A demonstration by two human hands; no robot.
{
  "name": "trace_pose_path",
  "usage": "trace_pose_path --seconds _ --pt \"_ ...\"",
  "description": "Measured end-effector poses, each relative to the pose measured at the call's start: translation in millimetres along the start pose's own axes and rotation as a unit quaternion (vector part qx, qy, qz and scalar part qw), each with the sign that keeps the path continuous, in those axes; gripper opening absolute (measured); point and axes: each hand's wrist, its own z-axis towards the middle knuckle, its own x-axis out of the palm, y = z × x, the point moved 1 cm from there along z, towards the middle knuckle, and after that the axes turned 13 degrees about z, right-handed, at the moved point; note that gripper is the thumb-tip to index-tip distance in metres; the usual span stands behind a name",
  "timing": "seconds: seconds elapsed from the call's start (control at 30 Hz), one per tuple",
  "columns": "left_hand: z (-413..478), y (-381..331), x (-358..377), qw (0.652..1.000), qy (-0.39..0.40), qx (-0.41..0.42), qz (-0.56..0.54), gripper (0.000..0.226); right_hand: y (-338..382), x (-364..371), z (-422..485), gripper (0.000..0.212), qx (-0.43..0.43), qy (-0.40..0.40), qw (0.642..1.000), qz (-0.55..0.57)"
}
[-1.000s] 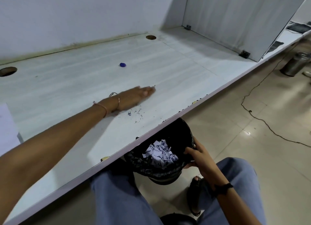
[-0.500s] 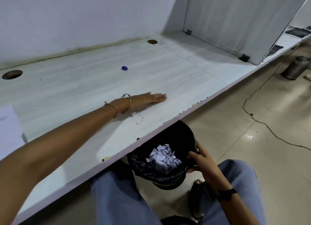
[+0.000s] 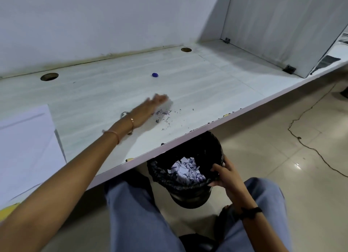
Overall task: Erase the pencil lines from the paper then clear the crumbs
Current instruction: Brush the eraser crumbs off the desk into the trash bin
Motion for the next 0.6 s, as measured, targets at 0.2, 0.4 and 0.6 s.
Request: trace_pose_path --seconds 0.2,0.4,0.6 --pt "-6 72 9 0.956 -0.08 -0.206 0.191 0.049 -8 -1 -1 0.046 -0.004 -0.008 1.0 0.009" --pt "7 5 44 0.974 -0.112 -0.126 0.153 0.063 -13 -2 -5 0.041 -0.012 0.002 1.0 0.014" --pt "-17 -24 43 0.986 -0.108 -0.048 0.116 0.056 -11 -8 -10 0.042 -0.019 0.013 1.0 0.021"
